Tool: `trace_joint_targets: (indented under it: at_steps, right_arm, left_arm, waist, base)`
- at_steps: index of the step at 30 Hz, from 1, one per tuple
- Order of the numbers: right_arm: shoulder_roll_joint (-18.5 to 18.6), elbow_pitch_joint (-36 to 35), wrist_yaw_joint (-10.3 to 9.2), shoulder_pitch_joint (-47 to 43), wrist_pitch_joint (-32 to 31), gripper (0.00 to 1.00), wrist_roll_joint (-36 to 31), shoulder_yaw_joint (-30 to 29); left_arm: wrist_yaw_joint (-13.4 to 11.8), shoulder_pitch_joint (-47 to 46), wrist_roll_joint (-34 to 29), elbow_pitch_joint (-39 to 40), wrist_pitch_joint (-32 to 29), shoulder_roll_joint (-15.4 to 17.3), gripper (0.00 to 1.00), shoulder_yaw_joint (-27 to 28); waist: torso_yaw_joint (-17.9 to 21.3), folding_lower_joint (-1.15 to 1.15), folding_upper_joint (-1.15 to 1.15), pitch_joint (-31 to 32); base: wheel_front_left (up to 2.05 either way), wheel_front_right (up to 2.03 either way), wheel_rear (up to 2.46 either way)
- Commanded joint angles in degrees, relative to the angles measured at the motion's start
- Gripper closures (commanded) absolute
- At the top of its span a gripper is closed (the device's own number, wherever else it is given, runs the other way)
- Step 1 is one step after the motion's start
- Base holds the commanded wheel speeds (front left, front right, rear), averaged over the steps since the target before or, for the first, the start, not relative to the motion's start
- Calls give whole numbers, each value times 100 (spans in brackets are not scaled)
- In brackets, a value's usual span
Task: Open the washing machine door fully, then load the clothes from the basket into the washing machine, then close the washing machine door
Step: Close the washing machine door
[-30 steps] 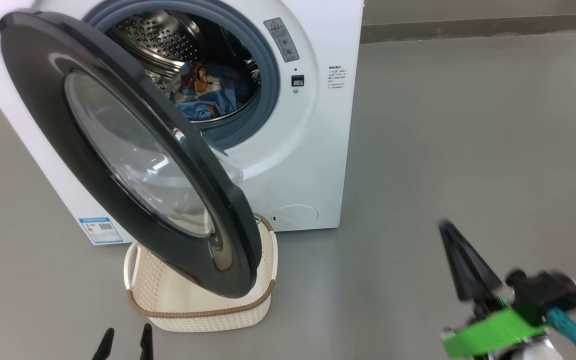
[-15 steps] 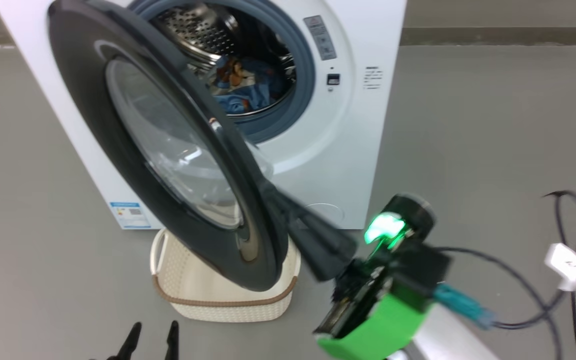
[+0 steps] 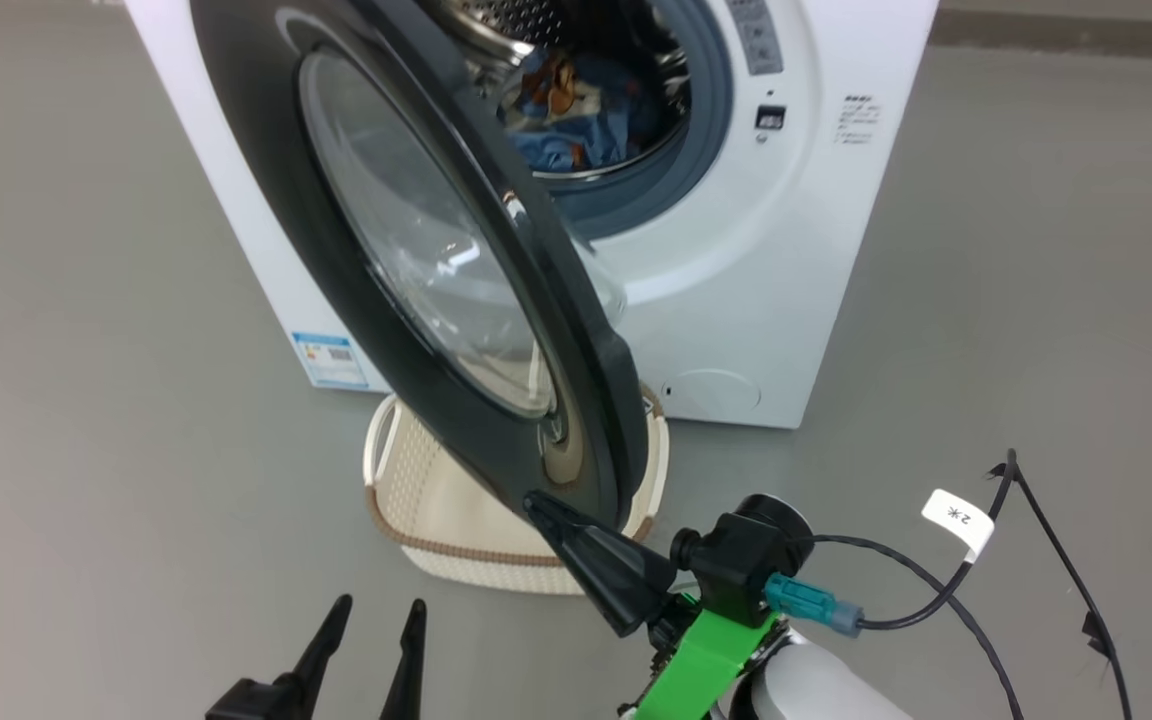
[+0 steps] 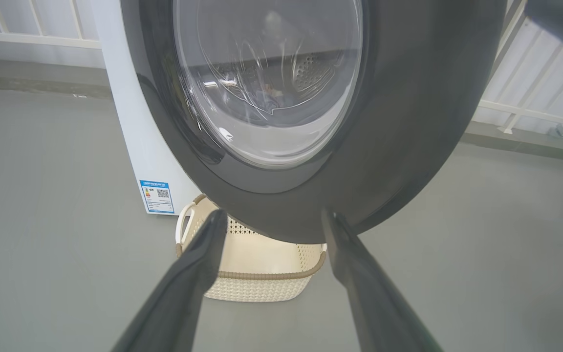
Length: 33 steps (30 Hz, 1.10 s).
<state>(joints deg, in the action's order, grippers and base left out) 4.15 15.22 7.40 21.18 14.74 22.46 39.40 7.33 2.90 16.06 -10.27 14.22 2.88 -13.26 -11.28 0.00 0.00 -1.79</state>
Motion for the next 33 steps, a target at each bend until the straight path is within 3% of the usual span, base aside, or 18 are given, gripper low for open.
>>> trace_joint_targets:
  at_steps: [1,16,33]
  right_arm:
    - [-125,-103,9,129,26,100,60,34]
    - [-112,172,9,673,26,100,-168,-592]
    - [286,-151,9,1523,26,100,-160,-966]
  left_arm:
    - [15,-280,50,170,78,10,0,144]
    - [-20,-512,404,605,78,0,0,-73]
    - [-388,-827,567,1017,78,0,0,-333]
  waist:
    - [-126,0,0,-169]
    - [-444,0,0,-1049]
    - [-107,0,0,-2056]
  base:
    - [0,0,0]
    - [0,0,0]
    - [0,0,0]
